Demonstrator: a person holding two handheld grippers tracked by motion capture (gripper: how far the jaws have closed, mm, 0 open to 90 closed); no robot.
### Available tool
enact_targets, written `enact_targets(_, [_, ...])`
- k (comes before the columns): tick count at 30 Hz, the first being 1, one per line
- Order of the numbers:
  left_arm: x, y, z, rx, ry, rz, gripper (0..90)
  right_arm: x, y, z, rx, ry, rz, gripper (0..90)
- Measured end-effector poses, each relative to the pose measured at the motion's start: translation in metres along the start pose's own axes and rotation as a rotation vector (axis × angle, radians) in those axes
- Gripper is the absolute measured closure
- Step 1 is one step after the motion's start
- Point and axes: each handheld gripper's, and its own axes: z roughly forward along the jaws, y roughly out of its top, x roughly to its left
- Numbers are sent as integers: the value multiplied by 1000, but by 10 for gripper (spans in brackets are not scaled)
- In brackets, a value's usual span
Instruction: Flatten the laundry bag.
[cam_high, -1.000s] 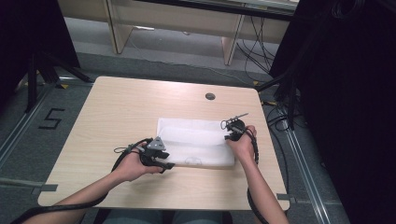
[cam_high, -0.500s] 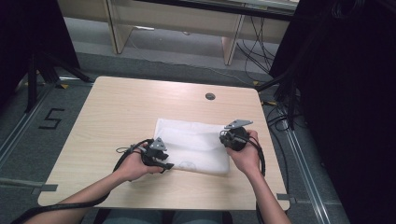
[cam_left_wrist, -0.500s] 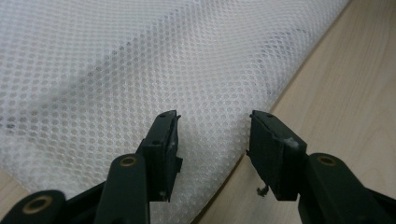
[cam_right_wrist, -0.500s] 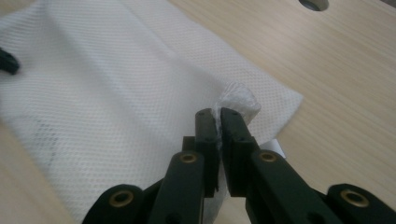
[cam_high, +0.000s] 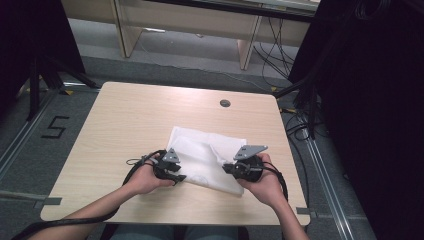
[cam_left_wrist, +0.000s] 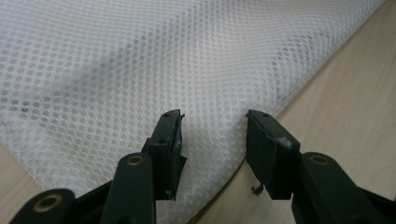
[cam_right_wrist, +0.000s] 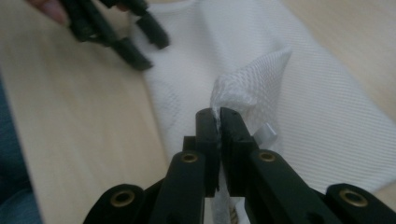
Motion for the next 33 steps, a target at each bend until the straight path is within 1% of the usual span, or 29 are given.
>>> enact_targets(1, [1,0,0,0,-1,18,557,3,-1,1,9,32,-10,876])
enact_targets(2, [0,0,0,-3,-3,2,557,11,-4,2,38,84,-21,876])
enact_targets(3, [1,0,-1,-1,-1,22,558,16,-6,1,68,109,-17,876])
enact_targets(4, [1,0,0,-3,4,17,558,19,-8,3,69,124,-30,876])
enact_targets(5, [1,0,-1,7,-6,10,558,23,-10,4,73,140,-30,876])
enact_targets(6, [1,0,-1,7,-6,10,558,23,-10,4,73,140,-30,876])
enact_targets(7, [1,0,-2,5,0,17,558,25,-12,4,82,153,-45,876])
enact_targets(9, [1,0,-3,10,-13,10,558,30,-16,5,104,175,-38,876])
enact_targets(10, [2,0,-5,16,-18,-1,558,32,-18,6,119,193,-42,876])
enact_targets(11, [3,0,-9,13,-13,-2,551,35,-20,7,127,209,-44,876])
enact_targets(12, [3,0,-9,13,-13,-2,548,35,-20,7,127,209,-44,876])
enact_targets(13, [5,0,-12,2,0,-10,548,35,-21,8,132,214,-47,876])
enact_targets(14, [7,0,-20,-8,25,-14,551,37,-23,8,143,231,-45,876])
enact_targets(15, [9,0,-25,-6,33,-11,558,38,-24,9,151,238,-47,876])
enact_targets(16, [18,2,-43,-44,61,-31,562,39,-27,11,168,251,-44,876])
enact_targets(17, [18,2,-43,-44,61,-31,562,39,-27,11,168,251,-44,876])
enact_targets(18, [22,3,-52,-76,70,-65,562,40,-29,12,180,261,-48,876])
enact_targets(19, [32,5,-69,-132,109,-113,556,41,-32,14,193,278,-52,876])
enact_targets(20, [36,5,-76,-165,133,-153,546,41,-33,15,205,289,-53,876])
enact_targets(21, [36,5,-76,-165,133,-153,532,42,-35,16,217,295,-50,876])
enact_targets(22, [44,6,-86,-210,175,-180,521,42,-36,17,225,305,-50,876])
enact_targets(23, [47,7,-88,-229,184,-193,509,41,-38,19,226,305,-66,876])
enact_targets(24, [48,8,-90,-242,187,-211,496,43,-39,20,240,320,-59,876])
enact_targets(25, [48,8,-90,-242,187,-211,487,42,-39,22,243,331,-79,875])
enact_targets(26, [48,9,-89,-264,184,-225,487,42,-39,22,243,331,-79,875])
enact_targets(28, [43,13,-82,-281,144,-221,466,45,-41,24,271,331,-77,875])
enact_targets(29, [43,13,-82,-281,144,-221,456,44,-40,26,272,332,-100,875])
enact_targets(31, [35,18,-73,-271,101,-198,448,44,-40,26,276,324,-95,874])
enact_targets(33, [28,24,-65,-257,66,-161,435,45,-40,27,289,326,-100,874])
